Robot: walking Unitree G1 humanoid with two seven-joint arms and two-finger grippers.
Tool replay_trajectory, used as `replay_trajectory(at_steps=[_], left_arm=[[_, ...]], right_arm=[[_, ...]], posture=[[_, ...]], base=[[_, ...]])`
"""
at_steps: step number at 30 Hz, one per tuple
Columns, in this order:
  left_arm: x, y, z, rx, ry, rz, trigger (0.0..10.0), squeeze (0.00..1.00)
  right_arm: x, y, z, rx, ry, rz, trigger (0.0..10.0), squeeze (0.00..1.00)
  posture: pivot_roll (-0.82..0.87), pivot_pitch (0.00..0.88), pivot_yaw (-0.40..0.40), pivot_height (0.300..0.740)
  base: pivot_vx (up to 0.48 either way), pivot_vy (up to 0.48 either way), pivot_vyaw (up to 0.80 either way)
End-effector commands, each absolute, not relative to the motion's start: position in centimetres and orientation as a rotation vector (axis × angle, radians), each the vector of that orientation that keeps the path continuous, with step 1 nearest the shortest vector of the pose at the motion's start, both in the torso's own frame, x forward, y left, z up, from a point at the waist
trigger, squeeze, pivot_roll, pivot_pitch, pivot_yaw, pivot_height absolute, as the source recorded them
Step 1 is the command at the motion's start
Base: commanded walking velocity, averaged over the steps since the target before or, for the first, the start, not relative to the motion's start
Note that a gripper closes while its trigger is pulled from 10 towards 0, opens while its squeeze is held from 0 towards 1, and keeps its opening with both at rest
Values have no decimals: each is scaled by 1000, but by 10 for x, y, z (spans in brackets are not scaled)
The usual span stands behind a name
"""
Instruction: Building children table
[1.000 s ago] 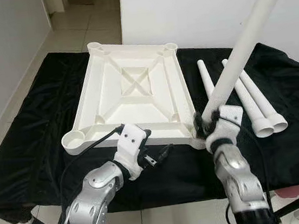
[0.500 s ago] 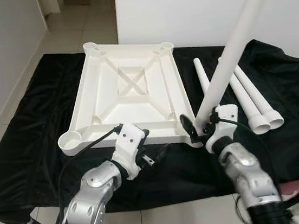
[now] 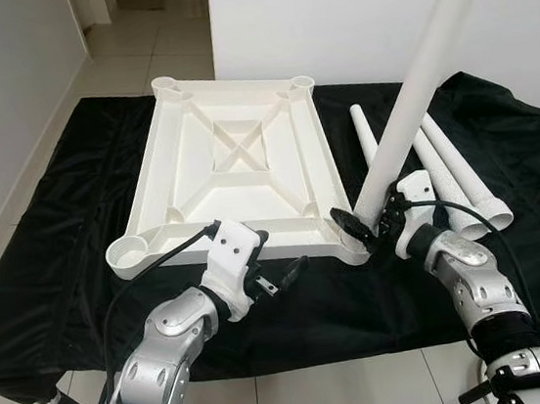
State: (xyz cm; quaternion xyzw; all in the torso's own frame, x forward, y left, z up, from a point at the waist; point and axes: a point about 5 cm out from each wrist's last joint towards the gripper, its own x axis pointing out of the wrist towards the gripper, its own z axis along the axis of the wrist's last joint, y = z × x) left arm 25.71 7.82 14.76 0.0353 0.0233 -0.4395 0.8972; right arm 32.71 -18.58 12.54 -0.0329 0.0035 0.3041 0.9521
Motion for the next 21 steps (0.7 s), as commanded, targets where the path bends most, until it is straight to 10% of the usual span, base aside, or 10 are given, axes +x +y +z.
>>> replay_trajectory(at_steps=[1, 2, 7, 19, 20, 21], left_arm=[[257, 77, 151, 75, 40, -891, 10000, 0], [257, 77, 151, 74, 41, -890, 10000, 0], [257, 77, 151, 73, 41, -890, 10000, 0], [257, 77, 151, 73, 44, -898, 10000, 0], [257, 77, 151, 73, 45, -897, 10000, 0], [257, 77, 151, 72, 45, -897, 10000, 0]], right_arm=[[329, -189, 129, -79, -9, 625, 7725, 0], [330, -189, 130, -76, -15, 623, 4667, 0], [330, -191, 129, -78, -26, 632, 0, 0], [326, -198, 118, 15, -5, 610, 0, 0], [325, -198, 117, 31, -4, 592, 3804, 0], [325, -198, 117, 40, -4, 581, 10000, 0]], posture=[[52, 17, -85, 740], [54, 18, -86, 740], [54, 18, -86, 740], [44, 21, -79, 740], [42, 22, -81, 740], [42, 22, -81, 740]], base=[[0, 0, 0], [0, 0, 0], [0, 0, 0], [0, 0, 0], [0, 0, 0], [0, 0, 0]])
